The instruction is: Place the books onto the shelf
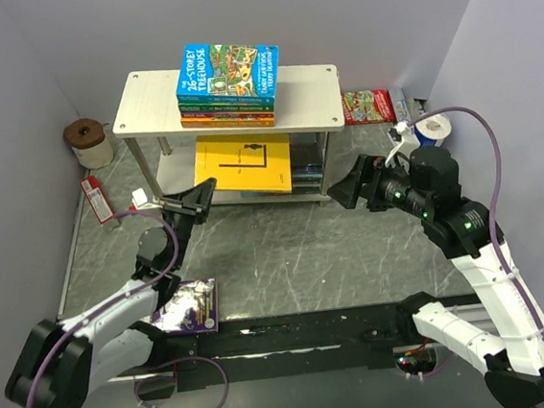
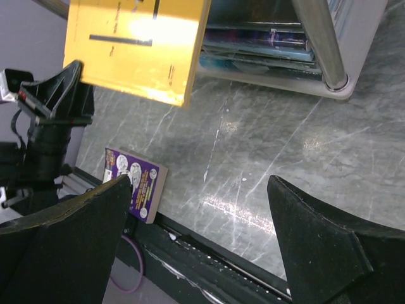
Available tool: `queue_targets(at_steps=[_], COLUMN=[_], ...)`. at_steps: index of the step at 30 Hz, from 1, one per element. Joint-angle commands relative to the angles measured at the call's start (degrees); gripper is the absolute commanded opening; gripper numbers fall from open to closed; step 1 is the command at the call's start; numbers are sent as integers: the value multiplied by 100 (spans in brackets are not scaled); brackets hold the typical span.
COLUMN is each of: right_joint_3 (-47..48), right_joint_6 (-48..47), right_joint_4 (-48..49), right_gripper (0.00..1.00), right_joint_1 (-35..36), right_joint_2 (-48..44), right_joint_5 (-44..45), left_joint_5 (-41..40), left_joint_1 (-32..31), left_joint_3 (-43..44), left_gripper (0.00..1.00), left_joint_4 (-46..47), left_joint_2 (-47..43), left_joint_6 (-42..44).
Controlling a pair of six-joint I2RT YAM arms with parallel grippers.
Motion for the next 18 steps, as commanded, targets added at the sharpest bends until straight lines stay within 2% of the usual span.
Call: queue_targets(at_steps=[1, 11, 18], right_joint_3=[62, -122, -210], right_joint_6=[-126, -56, -21], right_joint_4=[2, 160, 265], right_gripper=[95, 95, 95], right_joint_1=[-54, -151, -204], right_joint_2=[-186, -353, -371], right_joint_5=[228, 693, 861], left_joint_5=[462, 1033, 1183], left_joint_1=[321, 550, 541], left_joint_3=[649, 1809, 2188], left_gripper=[2, 1, 1], left_joint_4=[1904, 2134, 2029], left_joint_2=[529, 2216, 2929], left_joint_6=[-607, -643, -608])
